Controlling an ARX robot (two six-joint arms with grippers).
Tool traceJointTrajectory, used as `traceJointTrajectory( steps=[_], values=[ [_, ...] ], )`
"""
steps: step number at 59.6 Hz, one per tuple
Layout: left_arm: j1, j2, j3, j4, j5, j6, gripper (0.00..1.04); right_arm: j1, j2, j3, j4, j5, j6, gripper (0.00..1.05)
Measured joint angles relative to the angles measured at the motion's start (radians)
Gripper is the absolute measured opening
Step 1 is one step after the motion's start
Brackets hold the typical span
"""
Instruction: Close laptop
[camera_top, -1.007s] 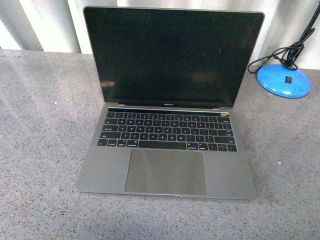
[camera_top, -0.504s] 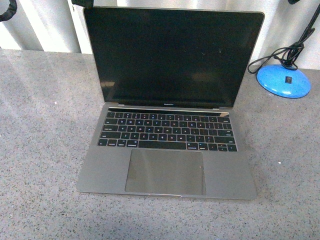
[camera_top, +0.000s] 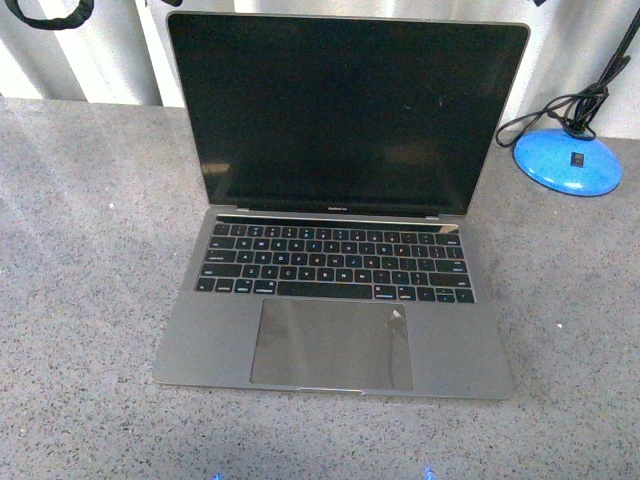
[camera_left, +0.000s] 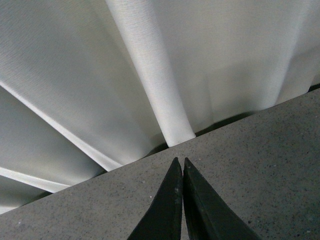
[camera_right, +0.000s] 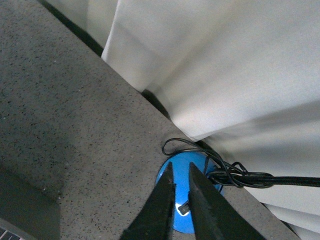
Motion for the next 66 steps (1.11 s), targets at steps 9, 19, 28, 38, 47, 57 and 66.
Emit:
traceJointTrajectory(
  steps=[9,19,28,38,47,57,66],
  values=[
    [-0.008,0.016,0.05,-0.05,0.032,0.055,0.04,0.001,0.024,0.055,-0.045,-0.016,-0.028,0.01],
    [-0.011,0.016,0.08,-0.114,0.058,0.101,0.04,0.005,0.051,0.119,-0.088,-0.036,-0.05,0.01],
    [-0.011,0.017,0.097,-0.161,0.062,0.127,0.04,0.014,0.079,0.154,-0.11,-0.047,-0.055,0.01],
    [-0.009,0.017,0.104,-0.211,0.066,0.158,0.04,0.035,0.09,0.163,-0.127,-0.058,-0.068,0.01],
    [-0.009,0.017,0.105,-0.232,0.065,0.174,0.04,0.054,0.103,0.169,-0.137,-0.063,-0.072,0.01],
    [-0.009,0.018,0.105,-0.241,0.061,0.191,0.04,0.074,0.109,0.169,-0.14,-0.066,-0.073,0.01],
    [-0.009,0.018,0.105,-0.25,0.067,0.2,0.04,0.082,0.109,0.169,-0.14,-0.067,-0.072,0.01]
  ],
)
